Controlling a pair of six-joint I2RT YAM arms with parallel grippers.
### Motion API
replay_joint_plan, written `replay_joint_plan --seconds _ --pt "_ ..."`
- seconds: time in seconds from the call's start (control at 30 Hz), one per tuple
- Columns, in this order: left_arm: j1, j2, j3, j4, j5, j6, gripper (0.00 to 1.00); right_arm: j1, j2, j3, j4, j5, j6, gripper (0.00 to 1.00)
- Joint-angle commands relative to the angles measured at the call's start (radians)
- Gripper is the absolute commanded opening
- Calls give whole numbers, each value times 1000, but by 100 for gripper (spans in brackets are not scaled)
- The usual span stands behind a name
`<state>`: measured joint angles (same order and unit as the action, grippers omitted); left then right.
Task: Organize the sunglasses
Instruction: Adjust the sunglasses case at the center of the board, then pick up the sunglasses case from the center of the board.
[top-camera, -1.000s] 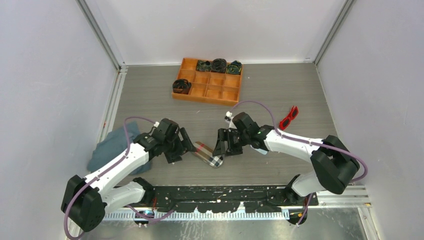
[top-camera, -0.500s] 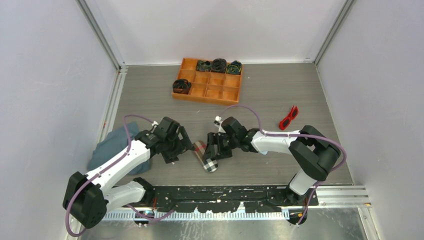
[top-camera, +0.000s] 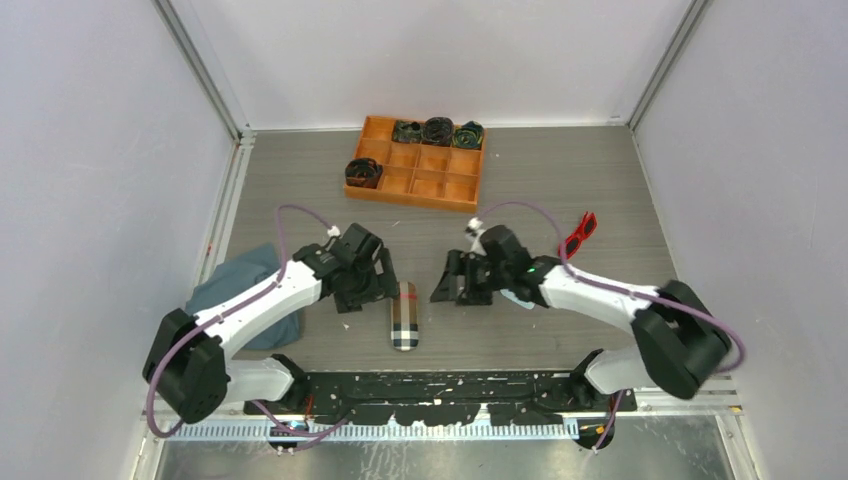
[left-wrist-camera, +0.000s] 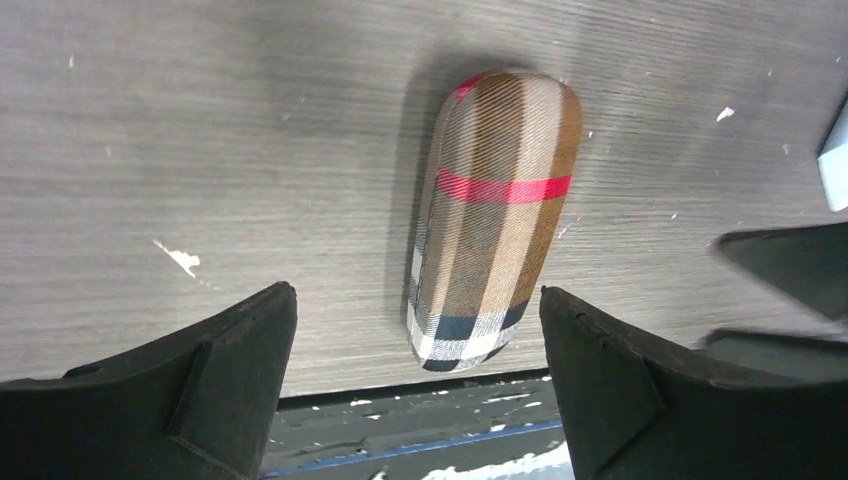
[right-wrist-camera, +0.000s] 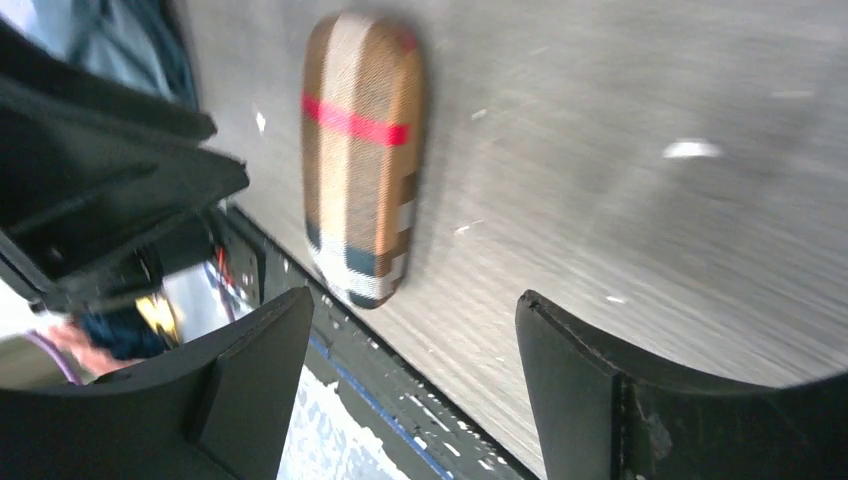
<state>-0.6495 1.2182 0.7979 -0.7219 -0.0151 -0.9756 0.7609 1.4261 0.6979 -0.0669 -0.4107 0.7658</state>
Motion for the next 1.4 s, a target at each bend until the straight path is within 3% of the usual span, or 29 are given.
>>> replay_joint_plan --seconds 0.0,0.13,0.3,0.6,0.87,1.03,1.13,1.2,1.37 --pt "-85 89 104 -34 -110 172 92 -145 -172 -61 -117 125 3 81" --pt "-196 216 189 -88 -209 186 94 -225 -258 -87 -176 158 3 82" --pt "-294 375 297 -150 -307 128 96 -235 -262 -86 -185 153 11 83" --pt "-347 503 346 -170 -357 22 90 -236 -246 -85 -168 132 17 83" --pt "-357 519 332 -137 -344 12 73 -236 -234 -84 -158 125 21 83" --pt "-357 467 294 -81 -312 5 45 -236 -239 -82 -157 118 25 83" --pt "-338 364 254 -1 -261 30 34 -245 -256 -82 -150 78 34 84" --pt "-290 249 201 89 -156 60 29 -268 -275 -85 -130 24 53 84" --pt "-86 -75 4 432 271 82 14 -325 -349 -94 30 -176 155 84"
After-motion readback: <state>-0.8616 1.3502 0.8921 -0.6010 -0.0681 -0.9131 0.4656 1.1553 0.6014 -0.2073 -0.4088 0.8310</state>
